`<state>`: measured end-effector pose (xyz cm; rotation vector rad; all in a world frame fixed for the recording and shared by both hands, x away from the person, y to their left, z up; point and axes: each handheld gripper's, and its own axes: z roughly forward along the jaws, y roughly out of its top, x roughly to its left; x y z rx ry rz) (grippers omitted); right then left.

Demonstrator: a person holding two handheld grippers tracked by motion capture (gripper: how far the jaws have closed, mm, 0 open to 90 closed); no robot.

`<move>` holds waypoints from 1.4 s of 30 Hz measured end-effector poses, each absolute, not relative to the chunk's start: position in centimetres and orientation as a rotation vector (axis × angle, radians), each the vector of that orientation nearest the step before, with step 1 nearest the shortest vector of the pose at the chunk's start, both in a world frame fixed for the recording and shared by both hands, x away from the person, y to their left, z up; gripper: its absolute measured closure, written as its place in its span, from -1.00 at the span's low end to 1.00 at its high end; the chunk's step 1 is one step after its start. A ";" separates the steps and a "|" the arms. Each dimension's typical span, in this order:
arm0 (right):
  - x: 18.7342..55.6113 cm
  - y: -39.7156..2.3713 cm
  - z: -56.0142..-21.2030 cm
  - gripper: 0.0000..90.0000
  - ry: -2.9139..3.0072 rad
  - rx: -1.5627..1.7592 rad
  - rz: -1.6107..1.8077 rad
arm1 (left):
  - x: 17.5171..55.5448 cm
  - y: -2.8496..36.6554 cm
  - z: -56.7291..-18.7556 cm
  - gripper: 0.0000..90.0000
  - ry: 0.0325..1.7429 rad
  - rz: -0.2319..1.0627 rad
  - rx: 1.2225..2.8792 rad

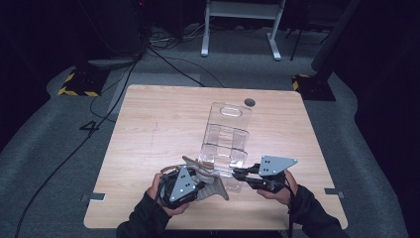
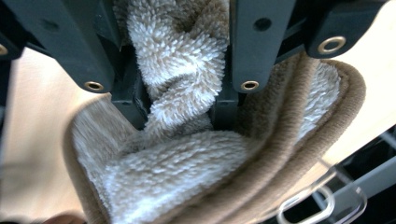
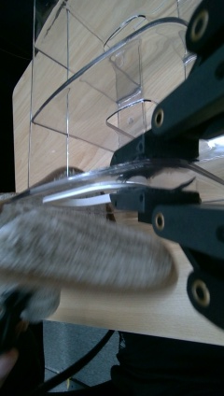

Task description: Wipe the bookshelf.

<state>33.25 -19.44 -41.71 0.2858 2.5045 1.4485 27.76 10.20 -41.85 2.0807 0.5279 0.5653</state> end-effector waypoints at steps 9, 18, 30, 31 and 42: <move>32.7 -20.8 -41.1 0.93 2.470 0.310 1.451 | 28.3 10.3 -42.4 0.46 0.574 0.590 2.089; 33.0 -19.7 -41.2 0.93 2.468 0.336 1.453 | 28.9 6.2 -43.0 0.46 0.543 0.605 2.095; 33.1 -19.7 -41.3 0.93 2.447 0.347 1.446 | 28.9 4.6 -45.3 0.47 0.506 0.562 2.110; 33.1 -19.7 -41.3 0.93 2.447 0.347 1.446 | 28.9 4.4 -45.7 0.47 0.496 0.552 2.138; 32.9 -19.7 -41.4 0.94 2.440 0.348 1.444 | 30.3 5.3 -48.9 0.47 0.465 0.508 2.301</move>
